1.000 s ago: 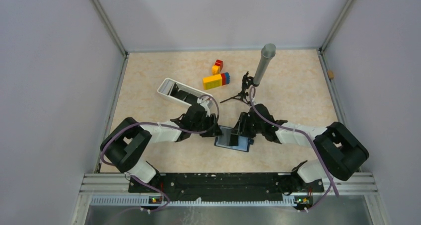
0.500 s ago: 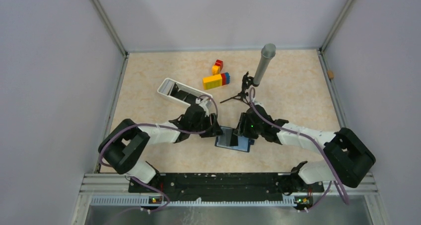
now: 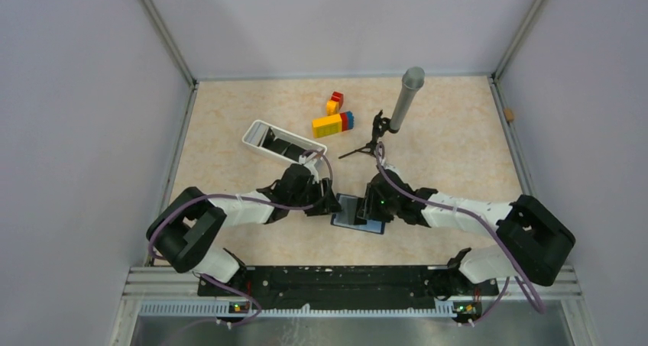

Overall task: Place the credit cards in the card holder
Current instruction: Insert the credit card into the card holder, then close the card holder at the center of the board.

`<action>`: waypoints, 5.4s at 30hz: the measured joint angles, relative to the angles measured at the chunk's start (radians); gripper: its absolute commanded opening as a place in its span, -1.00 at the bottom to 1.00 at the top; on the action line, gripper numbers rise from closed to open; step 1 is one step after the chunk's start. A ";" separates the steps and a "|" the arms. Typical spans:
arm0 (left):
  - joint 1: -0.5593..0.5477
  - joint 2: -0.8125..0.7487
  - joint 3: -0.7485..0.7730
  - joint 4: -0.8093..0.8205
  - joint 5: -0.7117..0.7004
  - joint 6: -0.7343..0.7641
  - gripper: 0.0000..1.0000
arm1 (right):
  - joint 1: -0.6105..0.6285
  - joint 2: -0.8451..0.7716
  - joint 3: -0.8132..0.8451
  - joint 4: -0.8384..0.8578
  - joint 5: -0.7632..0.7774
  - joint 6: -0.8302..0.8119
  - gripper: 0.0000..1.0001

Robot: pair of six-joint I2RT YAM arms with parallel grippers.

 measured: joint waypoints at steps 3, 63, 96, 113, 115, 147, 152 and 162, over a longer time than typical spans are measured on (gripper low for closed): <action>-0.002 0.000 -0.013 0.019 0.021 -0.016 0.12 | 0.016 0.035 0.005 -0.002 0.003 0.018 -0.30; -0.030 -0.047 -0.055 0.023 -0.020 -0.079 0.20 | -0.210 -0.086 -0.051 -0.123 -0.006 -0.106 -0.18; -0.029 -0.232 -0.088 0.131 -0.008 -0.064 0.24 | -0.164 0.129 -0.074 0.270 -0.207 -0.021 -1.00; -0.030 -0.157 -0.076 0.143 -0.021 -0.034 0.23 | -0.146 0.063 -0.142 0.299 -0.154 0.045 -1.00; -0.030 -0.199 -0.066 0.084 -0.082 -0.024 0.18 | -0.146 0.041 -0.165 0.307 -0.150 0.050 -1.00; -0.006 0.132 -0.005 0.211 0.109 -0.132 -0.28 | -0.146 0.023 -0.211 0.372 -0.150 0.090 -1.00; -0.004 0.138 -0.035 0.297 0.134 -0.161 -0.58 | -0.147 0.040 -0.224 0.426 -0.163 0.102 -1.00; -0.004 0.109 -0.052 0.352 0.149 -0.169 -1.00 | -0.145 0.019 -0.233 0.408 -0.132 0.113 -0.91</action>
